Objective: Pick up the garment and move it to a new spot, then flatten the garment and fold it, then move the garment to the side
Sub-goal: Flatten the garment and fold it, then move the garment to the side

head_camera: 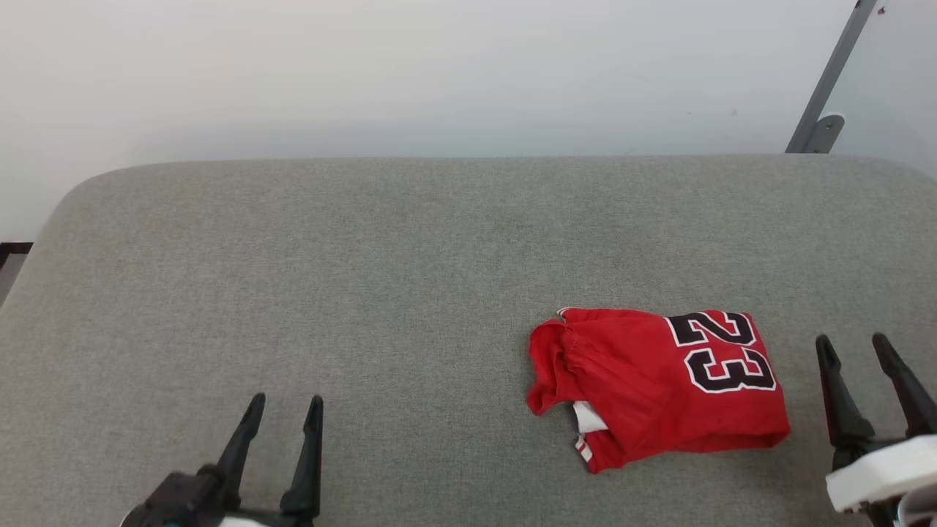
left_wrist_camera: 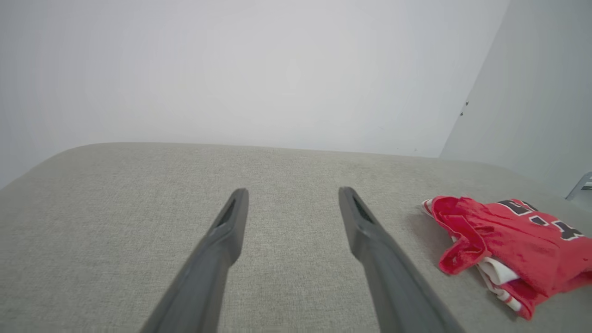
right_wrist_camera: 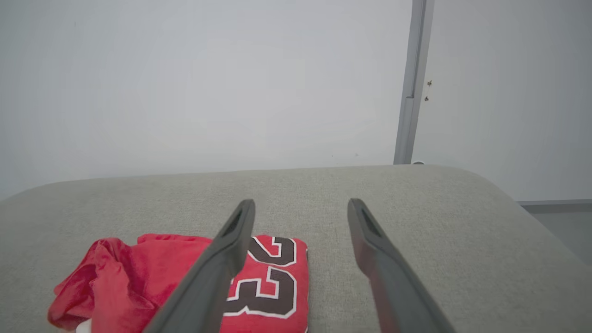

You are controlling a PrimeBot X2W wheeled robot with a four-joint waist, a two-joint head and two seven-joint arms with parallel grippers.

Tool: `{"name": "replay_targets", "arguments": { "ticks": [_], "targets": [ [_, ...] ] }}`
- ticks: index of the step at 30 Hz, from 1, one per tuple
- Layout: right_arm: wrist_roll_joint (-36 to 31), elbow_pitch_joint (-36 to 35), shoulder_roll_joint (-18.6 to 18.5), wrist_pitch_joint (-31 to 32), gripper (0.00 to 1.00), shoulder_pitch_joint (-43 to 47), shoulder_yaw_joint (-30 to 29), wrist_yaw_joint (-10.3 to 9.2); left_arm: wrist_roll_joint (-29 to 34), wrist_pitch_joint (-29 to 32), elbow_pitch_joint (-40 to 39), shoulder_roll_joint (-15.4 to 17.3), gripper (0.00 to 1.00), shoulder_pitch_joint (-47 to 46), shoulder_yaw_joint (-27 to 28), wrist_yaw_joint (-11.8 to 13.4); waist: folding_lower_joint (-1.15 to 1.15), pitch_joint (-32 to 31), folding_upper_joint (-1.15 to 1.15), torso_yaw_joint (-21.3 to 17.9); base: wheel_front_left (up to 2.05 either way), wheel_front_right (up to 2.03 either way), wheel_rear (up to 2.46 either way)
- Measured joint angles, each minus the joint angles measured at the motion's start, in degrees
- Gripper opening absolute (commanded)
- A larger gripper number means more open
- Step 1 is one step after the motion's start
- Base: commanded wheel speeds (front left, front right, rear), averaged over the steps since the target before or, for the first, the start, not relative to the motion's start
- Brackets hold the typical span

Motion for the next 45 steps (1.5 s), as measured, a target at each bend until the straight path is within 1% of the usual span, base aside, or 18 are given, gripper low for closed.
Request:
{"name": "replay_targets", "arguments": {
  "ticks": [6, 9, 18, 21, 24, 28, 34, 39, 42, 45],
  "targets": [
    [-2.3, -4.5, 2.1, 0.0, 1.0, 4.8, -3.2, -0.01, 0.0, 0.0, -3.6, -0.2, 1.0, 3.4, 0.6, 0.0, 0.0, 0.3, 0.0, 0.3, 0.0, 0.0, 0.0],
    [-2.7, -5.3, 2.5, 0.0, 1.0, 5.5, -4.1, -0.01, 0.0, 0.0, -3.8, -0.3, 1.0, 3.4, 0.6, 0.0, 0.0, 0.6, 0.0, 0.5, 0.0, 0.0, 0.0],
    [-3.7, -5.7, 2.4, 1.5, 1.0, 4.8, -4.4, -0.01, 0.0, 0.0, -3.2, -0.3, 1.0, 2.7, -0.1, 0.0, 0.0, 0.8, 0.0, 0.8, 0.0, 0.0, 0.0],
    [-4.4, -5.2, 1.7, 3.9, 1.0, 3.7, -4.6, 0.0, 0.0, 0.0, -3.3, -0.3, 1.0, 2.1, -0.3, 0.0, 0.0, 1.2, 0.0, 0.9, 0.0, 0.0, 0.0],
    [-4.7, -4.5, 0.7, 8.4, 1.0, 2.3, -4.4, -0.01, 0.0, 0.0, -3.1, -0.4, 1.0, 1.7, -0.6, 0.0, 0.0, 1.9, 0.0, 1.0, 0.0, 0.0, 0.0],
    [-3.8, -4.1, -2.8, 17.1, 1.0, -1.2, -1.2, 0.0, 0.0, 0.0, -2.8, -0.8, 1.0, 0.1, -1.0, 0.0, 0.0, 3.4, 0.0, 1.2, 0.0, 0.0, 0.0],
    [0.8, -3.2, -8.5, 33.0, 1.0, -7.2, 2.4, -0.01, 0.0, 0.0, -2.3, -1.8, 1.0, -2.5, -2.4, 0.0, 0.0, 6.7, 0.0, 1.8, 0.0, 0.0, 0.0],
    [6.5, -3.3, -12.7, 44.5, 1.0, -10.2, 6.7, 0.0, 0.0, 0.0, -2.1, -2.5, 1.0, -5.3, -3.1, 0.0, 0.0, 10.0, 0.0, 2.8, 0.0, 0.0, 0.0],
    [8.8, -2.9, -14.4, 49.0, 1.0, -10.8, 8.0, 0.0, 0.0, 0.0, -1.9, -3.0, 1.0, -6.8, -3.5, 0.0, 0.0, 12.0, 0.0, 3.5, 0.0, 0.0, 0.0],
    [10.4, -2.7, -15.3, 50.4, 1.0, -11.9, 8.7, 0.0, 0.0, 0.0, -1.9, -3.3, 1.0, -8.0, -3.8, 0.0, 0.0, 13.7, 0.0, 4.3, 0.0, 0.0, 0.0]
  ]
}}
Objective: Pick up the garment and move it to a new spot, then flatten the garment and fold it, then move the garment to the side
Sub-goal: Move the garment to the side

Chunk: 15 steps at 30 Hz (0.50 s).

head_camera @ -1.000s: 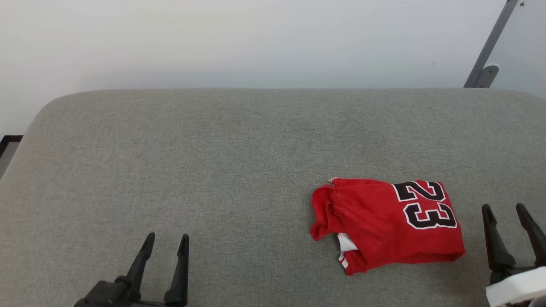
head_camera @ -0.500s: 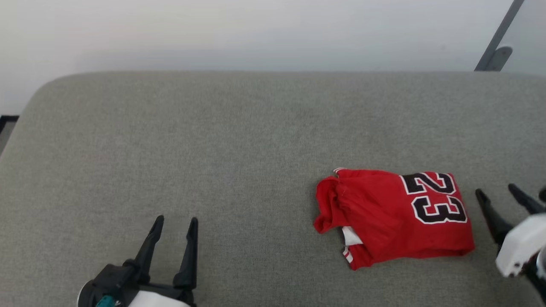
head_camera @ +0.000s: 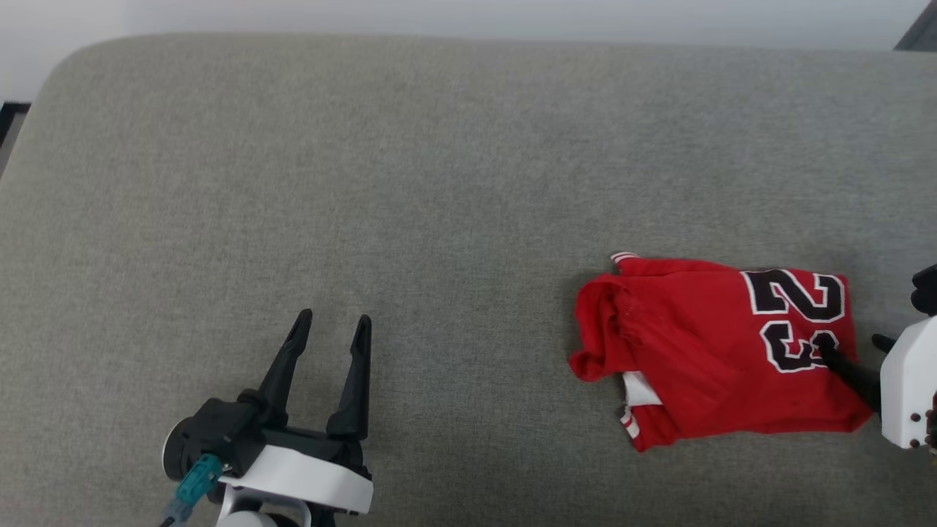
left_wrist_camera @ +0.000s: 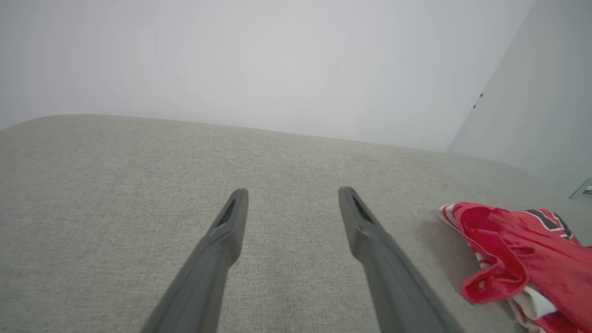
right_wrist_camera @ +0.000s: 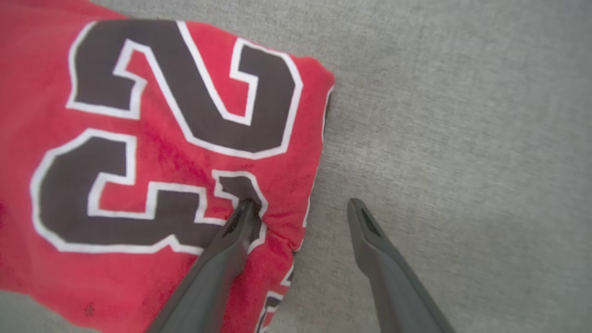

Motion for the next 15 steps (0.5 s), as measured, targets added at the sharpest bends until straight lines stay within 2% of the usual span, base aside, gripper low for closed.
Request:
{"name": "replay_targets", "arguments": {
  "ticks": [4, 5, 6, 7, 8, 12, 15],
  "targets": [
    [0.9, 0.6, -0.2, 0.7, 1.0, -1.2, 0.7, 0.0, -0.1, 0.0, 0.2, -0.1, 1.0, -0.8, -0.6, 0.0, 0.0, 1.9, 0.0, 0.8, 0.0, 0.0, 0.0],
    [1.3, 0.8, -0.2, 0.8, 0.73, -1.6, 0.9, 0.0, -0.1, 0.0, 0.3, -0.1, 1.0, -1.0, -0.7, 0.0, 0.0, 2.4, 0.0, 0.9, 0.0, 0.0, 0.0],
    [1.4, 0.9, -0.3, 0.9, 0.41, -1.8, 1.1, 0.0, 0.0, 0.0, 0.4, 0.0, 1.0, -1.4, -0.9, 0.0, 0.0, 2.7, 0.0, 1.0, 0.0, 0.0, 0.0],
    [1.4, 0.9, -0.3, 0.3, 0.16, -2.1, 1.2, 0.0, 0.1, 0.0, 0.4, 0.1, 1.0, -1.9, -1.0, 0.0, 0.0, 3.0, 0.0, 1.0, 0.0, 0.0, 0.0],
    [1.6, 1.3, 0.1, -0.9, 0.0, -2.5, 0.5, 0.01, 0.2, 0.0, 0.4, 0.3, 1.0, -2.2, -1.0, 0.0, 0.0, 3.3, 0.0, 1.0, 0.0, 0.0, 0.0],
    [1.4, 2.9, 1.2, -4.8, 0.0, -3.3, -1.3, 0.2, 0.8, 0.0, 0.2, 1.2, 1.0, -3.2, -1.2, 0.0, 0.0, 3.6, 0.0, -0.1, 0.0, 0.0, 0.0],
    [1.4, 4.5, -0.3, -7.3, 0.0, -3.0, -4.3, 0.15, 1.2, 0.0, 0.1, 1.5, 1.0, -4.1, -1.9, 0.0, 0.0, 3.8, 0.0, -1.4, 0.0, 0.0, 0.0]
  ]
}}
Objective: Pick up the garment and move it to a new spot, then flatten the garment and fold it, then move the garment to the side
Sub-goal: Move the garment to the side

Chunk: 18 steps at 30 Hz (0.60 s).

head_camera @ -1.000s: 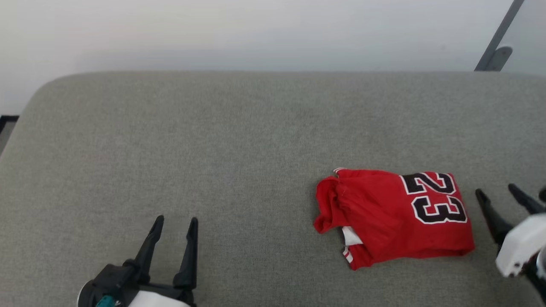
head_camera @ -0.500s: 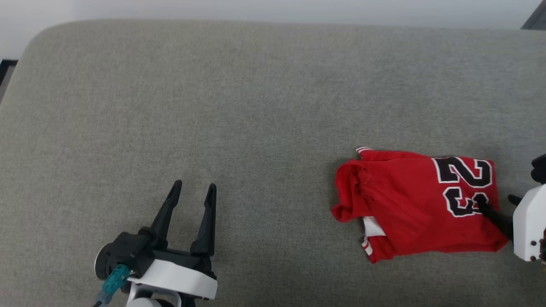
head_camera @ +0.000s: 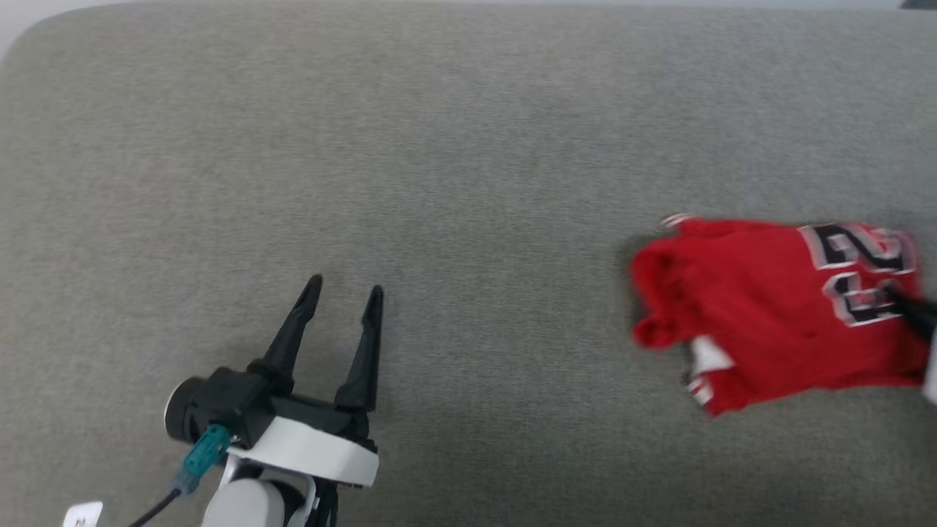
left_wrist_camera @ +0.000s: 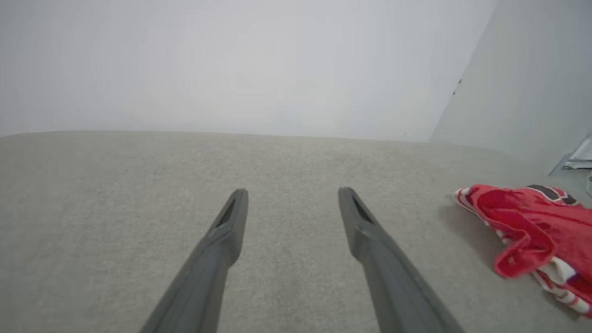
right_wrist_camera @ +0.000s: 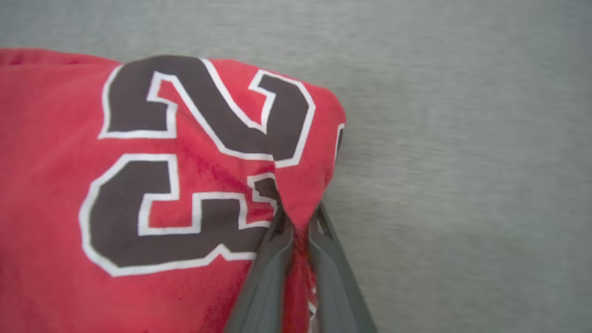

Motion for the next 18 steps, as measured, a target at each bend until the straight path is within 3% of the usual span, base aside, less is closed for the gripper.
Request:
{"name": "replay_targets", "arguments": {
  "ticks": [8, 18],
  "targets": [
    [-1.5, 3.7, -4.3, -5.6, 0.0, -0.1, -10.6, -0.14, -1.2, 0.0, -0.6, 1.2, 1.0, -4.9, -3.4, 0.0, 0.0, 2.3, 0.0, -3.6, 0.0, 0.0, 0.0],
    [-9.0, 20.0, -8.1, -16.8, 0.0, -11.7, -20.0, -0.14, -0.7, 0.0, -0.3, 3.2, 1.0, -16.4, -9.1, 0.0, 0.0, 10.5, 0.0, -7.8, 0.0, 0.0, 0.0]
  ]
}}
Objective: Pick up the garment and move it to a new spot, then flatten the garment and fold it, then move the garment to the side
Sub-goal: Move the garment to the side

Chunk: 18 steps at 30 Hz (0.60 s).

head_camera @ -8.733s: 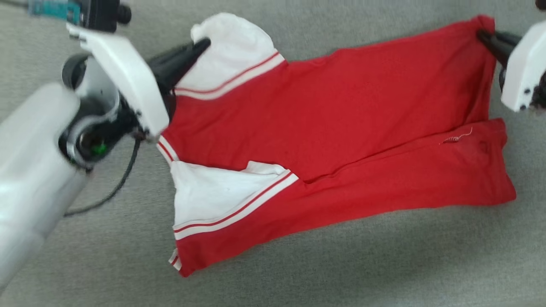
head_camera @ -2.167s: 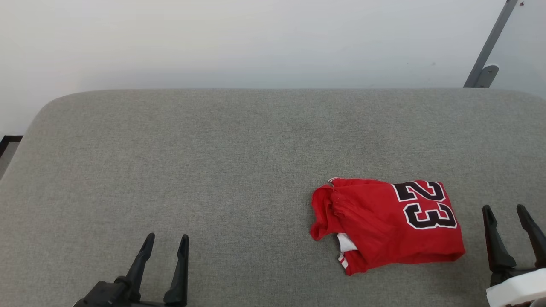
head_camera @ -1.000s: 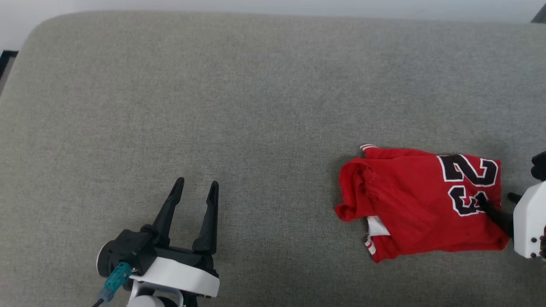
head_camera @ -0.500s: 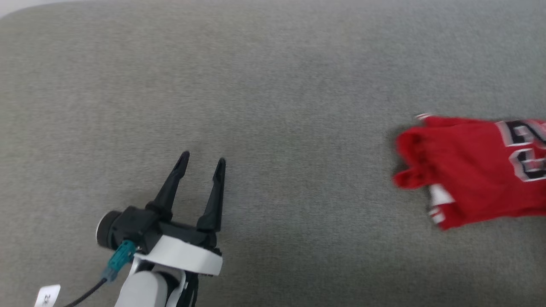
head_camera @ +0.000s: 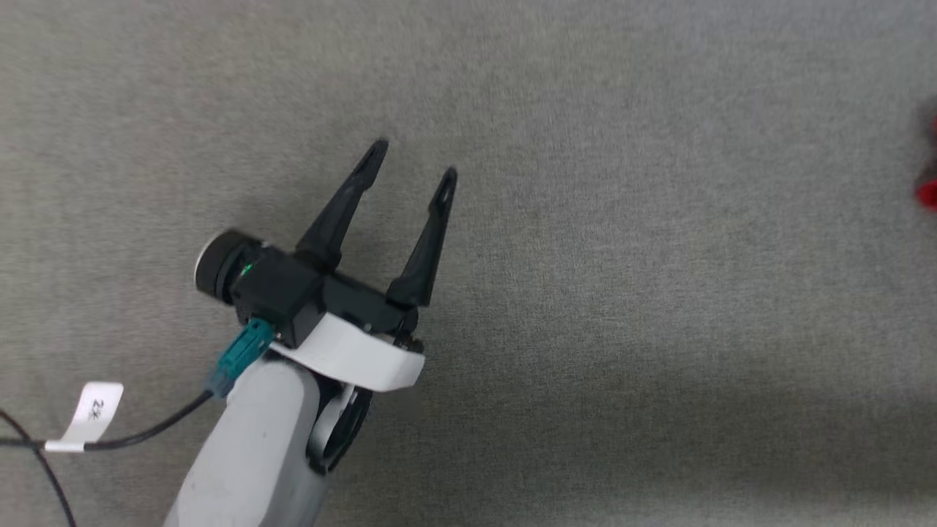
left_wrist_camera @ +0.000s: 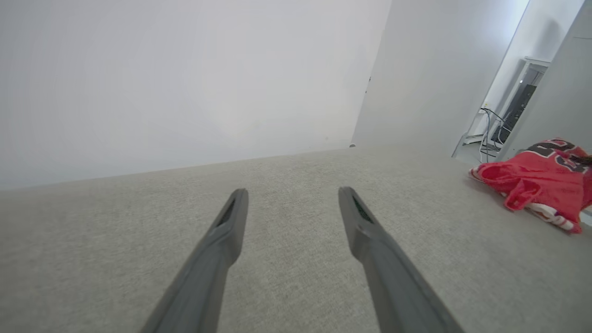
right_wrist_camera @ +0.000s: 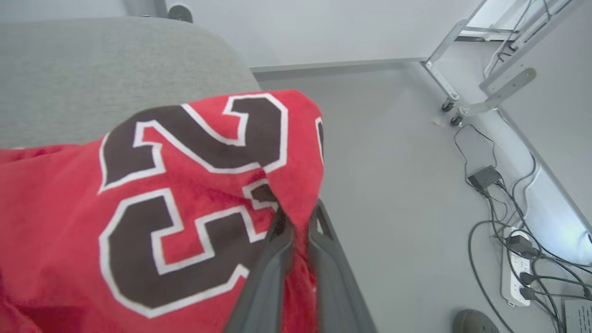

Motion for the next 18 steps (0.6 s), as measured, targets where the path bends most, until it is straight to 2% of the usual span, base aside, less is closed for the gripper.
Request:
{"name": "replay_targets", "arguments": {
  "ticks": [8, 14, 15, 16, 17, 18],
  "targets": [
    [-8.1, 12.5, -0.8, -7.4, 0.0, -9.0, -0.7, 0.0, 1.5, 0.0, -0.7, 0.2, 1.0, -4.6, -1.0, 0.0, 0.0, 5.5, 0.0, -0.2, 0.0, 0.0, 0.0],
    [-11.4, 19.2, 1.6, -13.5, 0.0, -13.0, 0.5, 0.0, 2.4, 0.0, -1.9, 0.0, 1.0, -3.9, 0.6, 0.0, 0.0, 5.2, 0.0, 0.2, 0.0, 0.0, 0.0],
    [-12.2, 20.1, 1.6, -14.6, 0.3, -13.2, 0.7, 0.0, 2.7, 0.0, -1.9, -0.1, 1.0, -3.5, 0.7, 0.0, 0.0, 4.9, 0.0, 0.2, 0.0, 0.0, 0.0],
    [-12.7, 21.1, 1.7, -15.4, 0.67, -13.6, 0.8, -0.01, 3.0, 0.0, -1.9, -0.1, 1.0, -3.1, 0.8, 0.0, 0.0, 4.5, 0.0, 0.2, 0.0, 0.0, 0.0],
    [-13.0, 22.1, 1.7, -16.1, 1.0, -14.0, 1.0, 0.0, 3.0, 0.0, -1.9, -0.2, 1.0, -2.8, 1.0, 0.0, 0.0, 4.0, 0.0, 0.1, 0.0, 0.0, 0.0],
    [-13.1, 23.0, 1.7, -16.9, 1.0, -14.3, 1.2, 0.0, 3.1, 0.0, -1.9, -0.3, 1.0, -2.4, 1.2, 0.0, 0.0, 3.6, 0.0, 0.1, 0.0, 0.0, 0.0]
  ]
}}
